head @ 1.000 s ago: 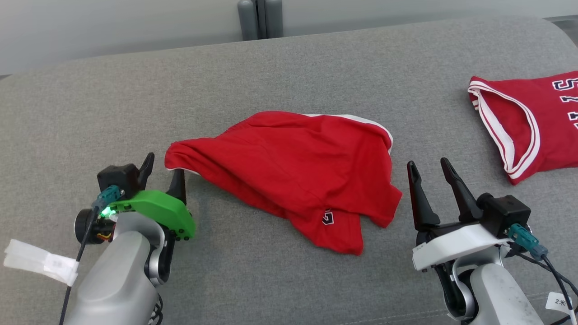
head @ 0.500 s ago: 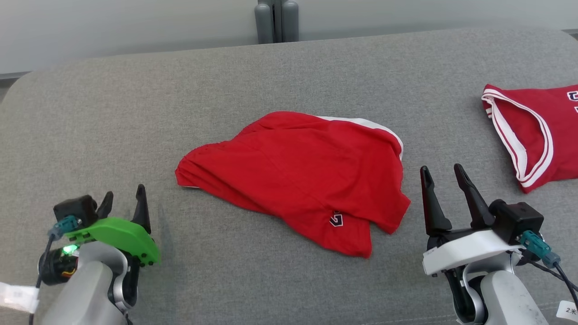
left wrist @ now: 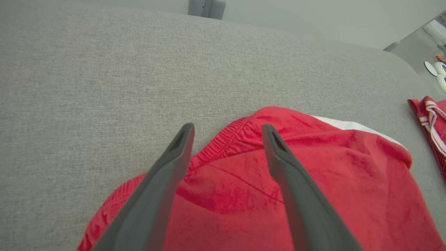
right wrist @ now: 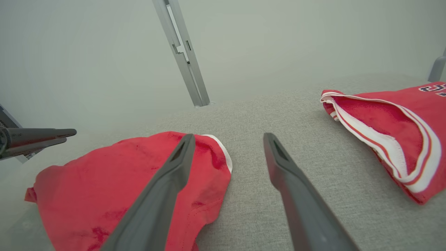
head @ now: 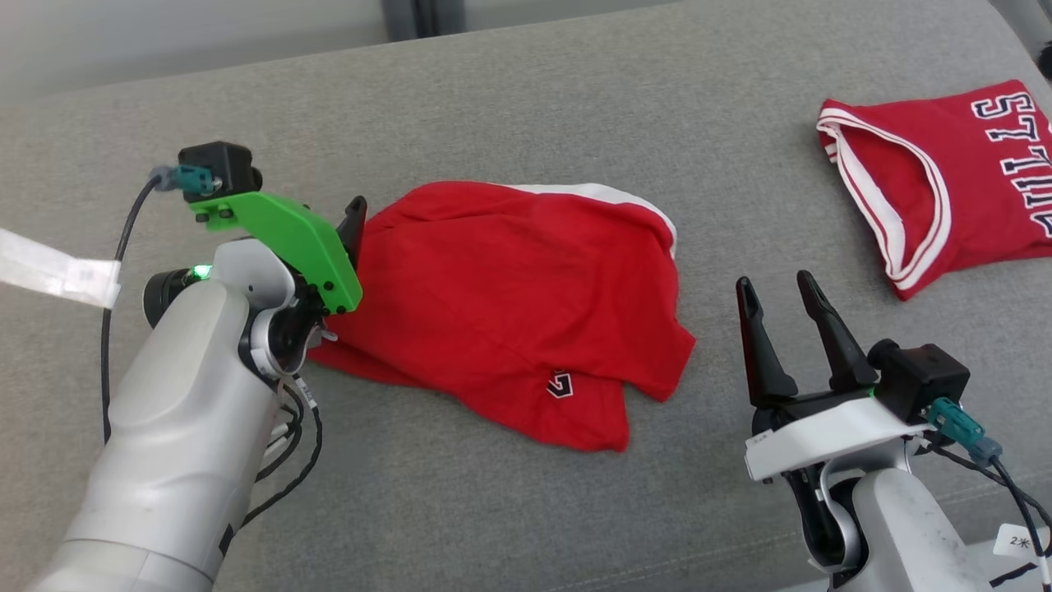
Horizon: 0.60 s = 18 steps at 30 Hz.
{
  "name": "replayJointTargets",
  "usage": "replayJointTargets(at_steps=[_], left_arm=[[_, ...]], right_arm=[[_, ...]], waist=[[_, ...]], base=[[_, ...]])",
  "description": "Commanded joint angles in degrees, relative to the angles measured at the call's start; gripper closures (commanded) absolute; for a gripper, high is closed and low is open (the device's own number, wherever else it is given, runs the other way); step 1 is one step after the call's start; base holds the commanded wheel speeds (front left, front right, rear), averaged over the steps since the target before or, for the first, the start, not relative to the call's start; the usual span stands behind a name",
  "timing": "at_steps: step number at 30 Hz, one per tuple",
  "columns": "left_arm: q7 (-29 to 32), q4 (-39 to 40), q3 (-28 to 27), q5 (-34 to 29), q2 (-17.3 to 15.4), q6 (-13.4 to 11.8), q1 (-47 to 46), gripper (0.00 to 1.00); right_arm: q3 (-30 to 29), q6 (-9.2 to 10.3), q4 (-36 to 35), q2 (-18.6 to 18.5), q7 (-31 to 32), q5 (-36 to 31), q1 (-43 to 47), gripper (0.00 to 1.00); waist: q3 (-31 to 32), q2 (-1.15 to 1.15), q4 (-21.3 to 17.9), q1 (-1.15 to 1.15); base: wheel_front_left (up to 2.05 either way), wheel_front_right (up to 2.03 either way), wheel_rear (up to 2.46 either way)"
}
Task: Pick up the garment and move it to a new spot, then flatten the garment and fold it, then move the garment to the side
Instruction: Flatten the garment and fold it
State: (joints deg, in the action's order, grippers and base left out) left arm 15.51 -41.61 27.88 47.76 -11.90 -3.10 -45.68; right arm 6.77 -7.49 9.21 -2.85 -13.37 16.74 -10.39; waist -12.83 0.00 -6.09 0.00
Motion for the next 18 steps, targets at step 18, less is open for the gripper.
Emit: replayJointTargets(at_steps=[18], left_arm=[[8.81,-7.19,5.6,-4.36,-3.04,-2.37,-6.52,0.0]], right_arm=[[0.74,0.0,1.67,-0.03,-1.84,3.41,-2.48,0.0]], waist=[[-7.56,0.0,-12.26,0.0]], base=[[0.0,0.0,0.0]])
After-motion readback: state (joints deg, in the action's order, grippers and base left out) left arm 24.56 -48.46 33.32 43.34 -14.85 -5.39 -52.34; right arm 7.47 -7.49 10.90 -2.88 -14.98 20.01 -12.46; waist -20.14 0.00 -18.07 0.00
